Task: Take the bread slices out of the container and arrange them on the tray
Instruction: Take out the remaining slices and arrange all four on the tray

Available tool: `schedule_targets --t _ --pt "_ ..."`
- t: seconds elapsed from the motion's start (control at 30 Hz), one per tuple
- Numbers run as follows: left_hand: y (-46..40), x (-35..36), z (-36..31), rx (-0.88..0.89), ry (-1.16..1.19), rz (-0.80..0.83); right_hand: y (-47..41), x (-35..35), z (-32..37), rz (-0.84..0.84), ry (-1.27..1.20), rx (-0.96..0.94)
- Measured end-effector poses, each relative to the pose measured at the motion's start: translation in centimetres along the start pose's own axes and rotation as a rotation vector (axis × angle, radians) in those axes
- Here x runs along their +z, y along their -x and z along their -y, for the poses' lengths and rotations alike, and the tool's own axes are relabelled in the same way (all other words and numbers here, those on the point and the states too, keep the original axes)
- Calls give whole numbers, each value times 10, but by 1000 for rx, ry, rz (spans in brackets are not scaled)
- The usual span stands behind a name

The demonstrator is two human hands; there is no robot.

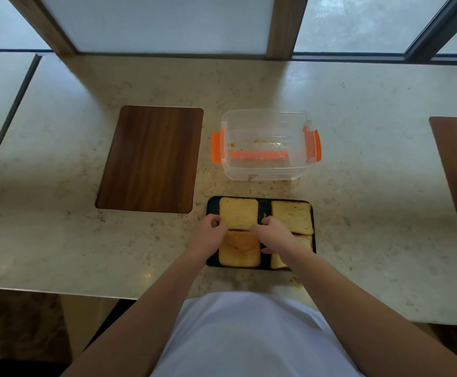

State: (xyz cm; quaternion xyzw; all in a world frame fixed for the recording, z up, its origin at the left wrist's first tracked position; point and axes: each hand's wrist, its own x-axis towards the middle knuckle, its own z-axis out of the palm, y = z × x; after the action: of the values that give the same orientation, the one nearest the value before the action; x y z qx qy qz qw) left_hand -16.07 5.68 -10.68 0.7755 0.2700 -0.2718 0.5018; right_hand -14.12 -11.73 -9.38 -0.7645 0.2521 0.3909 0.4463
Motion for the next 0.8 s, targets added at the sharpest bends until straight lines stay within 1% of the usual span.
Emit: schedule_targets --t 0.17,0.47,0.63,0.8 --pt "-9 0 -2 -25 -11 30 -6 3 -1 -10 20 -6" --pt "-12 -6 2 -32 9 20 -12 13 4 3 57 -4" --pt "-8 -11 -1 53 -146 -3 -10 17 11 54 36 8" --pt "-6 -15 -3 36 -196 15 -6 15 11 54 9 3"
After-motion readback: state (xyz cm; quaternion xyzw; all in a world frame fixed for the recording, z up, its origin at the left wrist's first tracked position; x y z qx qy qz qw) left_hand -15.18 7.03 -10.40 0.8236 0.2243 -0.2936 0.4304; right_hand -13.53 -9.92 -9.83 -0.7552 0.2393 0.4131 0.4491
